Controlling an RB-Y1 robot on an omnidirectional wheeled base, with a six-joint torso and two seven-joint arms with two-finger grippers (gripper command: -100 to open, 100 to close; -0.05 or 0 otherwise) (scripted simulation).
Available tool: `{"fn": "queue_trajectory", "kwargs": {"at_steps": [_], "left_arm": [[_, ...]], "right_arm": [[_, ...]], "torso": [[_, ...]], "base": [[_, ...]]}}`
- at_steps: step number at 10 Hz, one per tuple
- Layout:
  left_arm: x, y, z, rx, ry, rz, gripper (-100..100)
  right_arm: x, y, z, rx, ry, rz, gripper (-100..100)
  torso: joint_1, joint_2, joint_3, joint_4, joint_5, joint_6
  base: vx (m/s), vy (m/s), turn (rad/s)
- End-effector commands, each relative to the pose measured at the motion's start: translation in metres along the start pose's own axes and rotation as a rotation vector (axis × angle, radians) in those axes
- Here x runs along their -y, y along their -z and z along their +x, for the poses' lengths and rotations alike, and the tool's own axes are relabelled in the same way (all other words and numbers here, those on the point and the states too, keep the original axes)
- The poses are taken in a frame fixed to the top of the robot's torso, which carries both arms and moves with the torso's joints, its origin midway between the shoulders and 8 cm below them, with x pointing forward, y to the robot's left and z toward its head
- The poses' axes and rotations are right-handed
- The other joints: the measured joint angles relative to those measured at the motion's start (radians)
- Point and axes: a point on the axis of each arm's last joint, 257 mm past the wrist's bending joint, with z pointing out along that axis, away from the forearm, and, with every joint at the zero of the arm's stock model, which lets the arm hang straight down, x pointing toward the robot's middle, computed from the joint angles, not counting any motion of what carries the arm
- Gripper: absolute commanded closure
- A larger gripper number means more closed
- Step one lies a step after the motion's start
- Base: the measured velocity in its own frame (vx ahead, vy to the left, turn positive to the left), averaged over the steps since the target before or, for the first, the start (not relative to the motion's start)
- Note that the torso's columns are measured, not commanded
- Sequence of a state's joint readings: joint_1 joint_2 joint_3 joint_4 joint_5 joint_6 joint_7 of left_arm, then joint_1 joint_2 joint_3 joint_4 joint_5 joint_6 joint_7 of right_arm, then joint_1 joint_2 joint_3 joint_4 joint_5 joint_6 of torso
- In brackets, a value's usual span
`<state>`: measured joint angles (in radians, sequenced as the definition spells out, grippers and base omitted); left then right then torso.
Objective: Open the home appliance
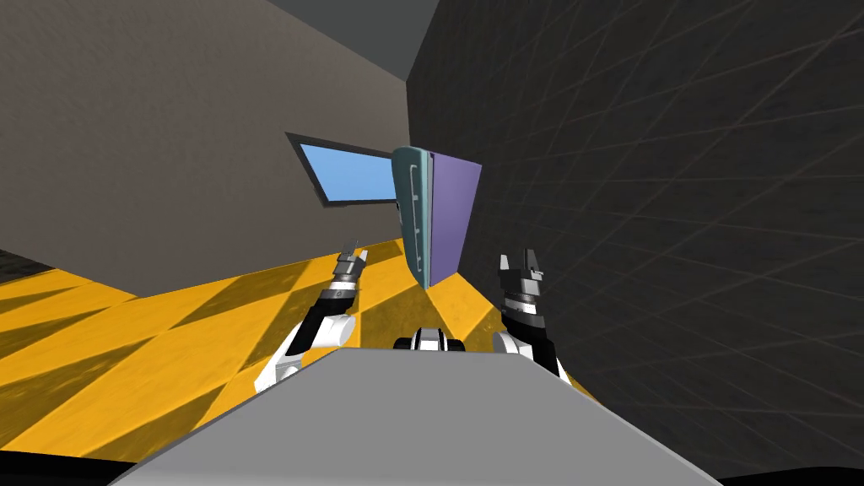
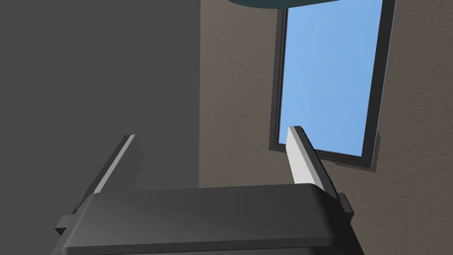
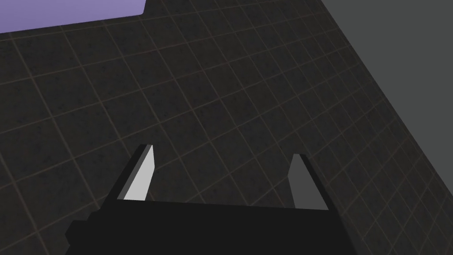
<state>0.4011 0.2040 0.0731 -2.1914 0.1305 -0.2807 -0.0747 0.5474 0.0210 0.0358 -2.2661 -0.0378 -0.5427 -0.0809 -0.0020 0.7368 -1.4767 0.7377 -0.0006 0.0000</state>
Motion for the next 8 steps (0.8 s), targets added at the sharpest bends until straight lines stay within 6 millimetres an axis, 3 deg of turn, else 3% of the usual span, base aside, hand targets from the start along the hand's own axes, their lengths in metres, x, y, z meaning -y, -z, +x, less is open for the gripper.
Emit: {"fn": "queue_trajectory", "kwargs": {"at_steps": [1, 8], "left_arm": [[-0.023, -0.015, -0.009, -0.018, -0.021, -0.056, -100], [-0.067, -0.056, -0.057, -0.006, -0.064, -0.187, -100]], "right_arm": [[0.0, 0.0, 0.0, 0.0, 0.0, 0.0, 0], [0.0, 0.0, 0.0, 0.0, 0.0, 0.0, 0]], "torso": [[0.001, -0.001, 0.0, 0.0, 0.0, 0.0], [0.004, 0.003, 0.002, 0.001, 0.001, 0.0]], "base": [[0.124, -0.17, -0.008], [0.105, -0.157, -0.006]]}}
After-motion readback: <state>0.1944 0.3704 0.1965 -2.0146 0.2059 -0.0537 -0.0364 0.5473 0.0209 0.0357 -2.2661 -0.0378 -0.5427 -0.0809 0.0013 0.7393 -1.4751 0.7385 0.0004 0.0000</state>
